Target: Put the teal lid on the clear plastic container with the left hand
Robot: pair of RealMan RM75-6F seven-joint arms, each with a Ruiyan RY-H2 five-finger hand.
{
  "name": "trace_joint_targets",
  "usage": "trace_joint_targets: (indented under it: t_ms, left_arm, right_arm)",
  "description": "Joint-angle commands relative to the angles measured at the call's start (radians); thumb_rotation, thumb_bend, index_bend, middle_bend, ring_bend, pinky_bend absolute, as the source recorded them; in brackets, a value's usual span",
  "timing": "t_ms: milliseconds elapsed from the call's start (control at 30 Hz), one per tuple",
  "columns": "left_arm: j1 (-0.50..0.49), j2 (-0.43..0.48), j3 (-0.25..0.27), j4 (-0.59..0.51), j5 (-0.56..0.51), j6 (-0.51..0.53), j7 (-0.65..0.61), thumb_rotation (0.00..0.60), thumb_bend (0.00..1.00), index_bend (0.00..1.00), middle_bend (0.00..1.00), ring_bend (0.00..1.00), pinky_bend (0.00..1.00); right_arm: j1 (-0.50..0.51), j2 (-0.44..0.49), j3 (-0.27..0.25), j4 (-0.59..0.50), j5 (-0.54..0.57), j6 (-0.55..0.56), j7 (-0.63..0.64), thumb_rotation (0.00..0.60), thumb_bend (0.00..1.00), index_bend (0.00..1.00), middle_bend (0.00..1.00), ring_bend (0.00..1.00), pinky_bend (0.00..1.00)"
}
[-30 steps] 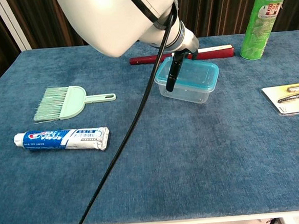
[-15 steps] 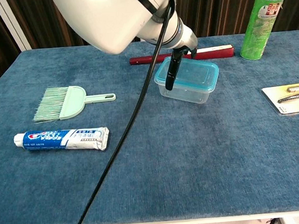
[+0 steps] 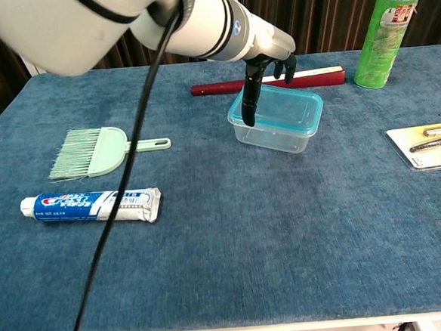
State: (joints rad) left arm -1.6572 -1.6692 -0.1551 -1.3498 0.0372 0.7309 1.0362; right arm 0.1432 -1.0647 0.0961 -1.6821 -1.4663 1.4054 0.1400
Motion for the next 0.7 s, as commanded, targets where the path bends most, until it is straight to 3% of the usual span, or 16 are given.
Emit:
trace_joint_targets:
  t_ms: [33,233,700]
  left_arm:
    - [0.119,0.072,0.019,-0.177,0.222,0.101,-0.134,0.6,0.03,0.21,0.17,0.08,0.07]
    - [0.162,0.072,0.068,-0.227,0.322,0.144,-0.158,0.6,0.02,0.21,0.18,0.08,0.07]
    - [0.188,0.047,0.114,-0.204,0.31,0.155,-0.147,0.6,0.02,0.21,0.18,0.08,0.06]
  right_arm:
    - [0.0,-0.002,-0.002,0.002,-0.004,0.002,0.003,0.6,0.15,0.0,0.17,0.0,0.0]
    - [0.0,-0.005,-0.004,0.002,-0.013,0.005,0.005,0.6,0.15,0.0,0.17,0.0,0.0]
    - [0.002,-0.004,-0.006,-0.01,-0.014,0.004,-0.01,0.6,0.15,0.0,0.17,0.0,0.0]
